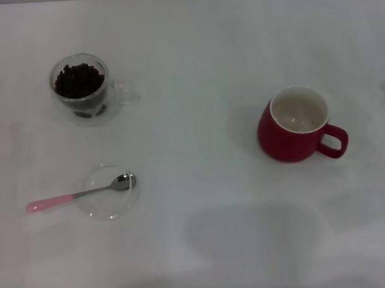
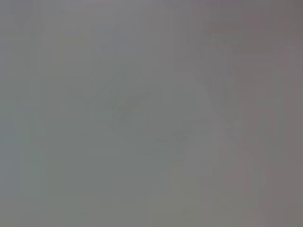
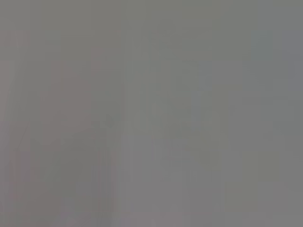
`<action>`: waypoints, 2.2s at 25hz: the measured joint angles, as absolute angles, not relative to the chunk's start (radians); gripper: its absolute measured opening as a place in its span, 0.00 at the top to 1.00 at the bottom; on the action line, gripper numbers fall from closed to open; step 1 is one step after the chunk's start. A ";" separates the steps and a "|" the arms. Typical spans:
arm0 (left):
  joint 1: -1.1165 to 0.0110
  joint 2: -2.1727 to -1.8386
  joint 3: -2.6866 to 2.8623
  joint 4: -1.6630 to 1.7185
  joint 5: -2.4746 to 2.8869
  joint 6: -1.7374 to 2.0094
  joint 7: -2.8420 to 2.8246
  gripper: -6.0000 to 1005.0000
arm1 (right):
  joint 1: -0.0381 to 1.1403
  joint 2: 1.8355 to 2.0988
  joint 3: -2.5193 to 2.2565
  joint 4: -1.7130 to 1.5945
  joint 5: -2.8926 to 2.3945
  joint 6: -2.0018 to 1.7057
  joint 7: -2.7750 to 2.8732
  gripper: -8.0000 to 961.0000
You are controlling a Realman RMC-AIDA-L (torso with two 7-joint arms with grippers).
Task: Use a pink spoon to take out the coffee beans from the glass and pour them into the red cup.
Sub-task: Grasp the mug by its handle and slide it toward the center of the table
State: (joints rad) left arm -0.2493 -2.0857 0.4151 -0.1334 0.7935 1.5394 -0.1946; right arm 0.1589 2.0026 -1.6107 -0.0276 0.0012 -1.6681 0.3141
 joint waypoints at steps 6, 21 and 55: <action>-0.251 -2.086 0.423 -0.139 0.806 1.542 -0.195 0.26 | 0.146 2.003 -1.611 -0.012 -0.086 -1.682 0.315 0.36; -0.260 -2.085 0.423 -0.149 0.806 1.548 -0.196 0.26 | 0.094 2.009 -1.736 0.035 -0.163 -1.706 0.319 0.36; -0.258 -2.088 0.425 -0.176 0.821 1.550 -0.224 0.26 | 0.134 2.017 -1.797 -0.035 -0.297 -1.410 0.313 0.38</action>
